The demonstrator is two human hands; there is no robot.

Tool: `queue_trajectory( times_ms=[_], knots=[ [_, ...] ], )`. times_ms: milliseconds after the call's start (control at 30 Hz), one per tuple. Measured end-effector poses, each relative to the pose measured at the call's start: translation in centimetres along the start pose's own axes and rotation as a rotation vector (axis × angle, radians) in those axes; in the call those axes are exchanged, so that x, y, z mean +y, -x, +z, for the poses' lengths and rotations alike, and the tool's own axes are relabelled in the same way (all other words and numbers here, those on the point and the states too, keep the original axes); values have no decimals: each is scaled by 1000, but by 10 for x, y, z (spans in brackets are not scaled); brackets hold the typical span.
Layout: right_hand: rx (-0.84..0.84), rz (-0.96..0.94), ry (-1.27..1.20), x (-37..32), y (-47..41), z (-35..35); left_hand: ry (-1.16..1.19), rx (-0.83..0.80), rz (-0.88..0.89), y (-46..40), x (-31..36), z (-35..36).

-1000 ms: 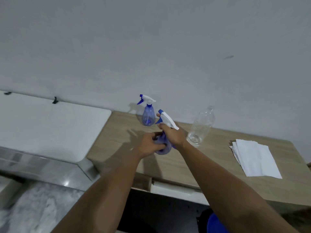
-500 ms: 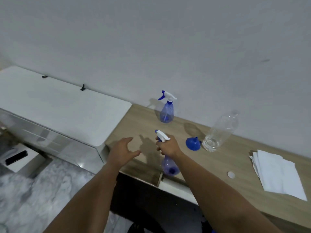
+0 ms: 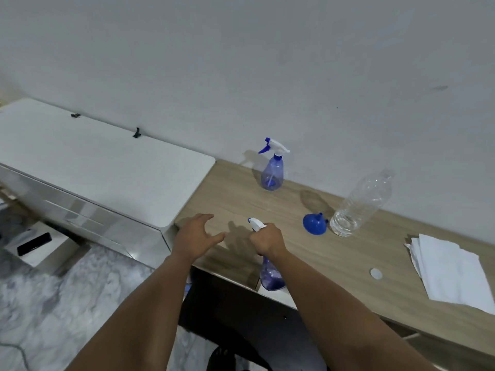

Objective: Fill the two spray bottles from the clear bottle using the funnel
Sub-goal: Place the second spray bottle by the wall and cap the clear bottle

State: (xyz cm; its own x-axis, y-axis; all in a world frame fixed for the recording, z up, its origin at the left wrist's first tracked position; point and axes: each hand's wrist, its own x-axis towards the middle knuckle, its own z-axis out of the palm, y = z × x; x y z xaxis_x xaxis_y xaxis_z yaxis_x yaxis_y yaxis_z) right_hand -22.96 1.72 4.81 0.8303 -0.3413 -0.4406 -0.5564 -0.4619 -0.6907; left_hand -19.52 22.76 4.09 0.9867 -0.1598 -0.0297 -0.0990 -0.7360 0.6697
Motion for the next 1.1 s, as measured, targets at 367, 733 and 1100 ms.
queue_trajectory(
  times_ms=[367,733,1100],
  knots=[
    [21,42,-65,0,-1,-3,5,-15,3,-7,3,-5],
    [37,23,-14,-1,-5,-5,-1,4,3,-9,11,-6],
    [16,-139,-270,-47,-33,-14,145,-127,-103,-27,21,-4]
  ],
)
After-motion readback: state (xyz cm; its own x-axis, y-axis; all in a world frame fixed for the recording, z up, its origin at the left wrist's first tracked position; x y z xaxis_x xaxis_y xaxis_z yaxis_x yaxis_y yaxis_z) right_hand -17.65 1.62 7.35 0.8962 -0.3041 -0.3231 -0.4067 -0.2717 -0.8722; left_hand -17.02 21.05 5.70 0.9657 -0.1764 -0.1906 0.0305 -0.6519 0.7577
